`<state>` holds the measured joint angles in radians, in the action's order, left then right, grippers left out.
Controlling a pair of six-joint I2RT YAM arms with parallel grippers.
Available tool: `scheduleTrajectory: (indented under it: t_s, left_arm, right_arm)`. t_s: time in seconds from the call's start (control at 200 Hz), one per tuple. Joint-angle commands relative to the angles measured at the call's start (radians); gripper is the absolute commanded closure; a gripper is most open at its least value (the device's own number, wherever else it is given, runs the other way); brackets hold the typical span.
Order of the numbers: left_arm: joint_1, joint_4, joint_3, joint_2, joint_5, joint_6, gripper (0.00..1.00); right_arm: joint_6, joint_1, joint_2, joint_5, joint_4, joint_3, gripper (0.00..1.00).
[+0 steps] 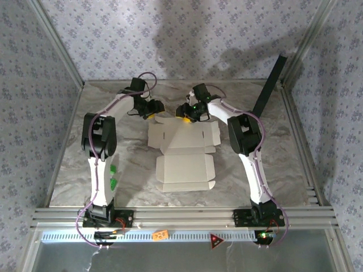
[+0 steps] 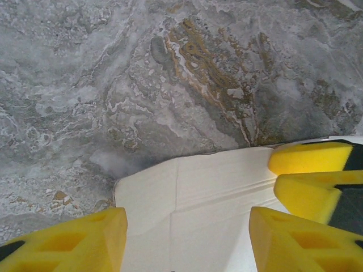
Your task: Fold the paper box
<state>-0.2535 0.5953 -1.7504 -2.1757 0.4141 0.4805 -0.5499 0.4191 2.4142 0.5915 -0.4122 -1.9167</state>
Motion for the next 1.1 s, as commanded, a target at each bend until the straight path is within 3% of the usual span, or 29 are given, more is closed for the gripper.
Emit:
scheduleTrajectory:
  t_s: [0.0, 0.48, 0.7, 0.94, 1.099]
  left_arm:
    - [0.003, 0.077, -0.073, -0.035, -0.037, -0.020, 0.40]
    - [-0.004, 0.178, -0.141, -0.114, -0.040, -0.020, 0.40]
    - [-0.015, 0.152, -0.150, -0.083, 0.025, -0.007, 0.48]
    - [-0.042, 0.125, -0.156, -0.065, 0.074, 0.019, 0.49]
    - [-0.068, 0.095, -0.156, -0.083, 0.092, 0.031, 0.55]
  right_arm:
    - [-0.002, 0.006, 0.052, -0.018, -0.036, 0.022, 0.49]
    - [-0.013, 0.008, 0.041, -0.015, -0.005, 0.056, 0.49]
    - [-0.015, 0.009, 0.036, -0.018, -0.006, 0.058, 0.49]
    - [-0.015, 0.010, 0.022, -0.023, -0.006, 0.065, 0.49]
    - [-0.010, 0.013, 0.017, -0.023, -0.008, 0.066, 0.49]
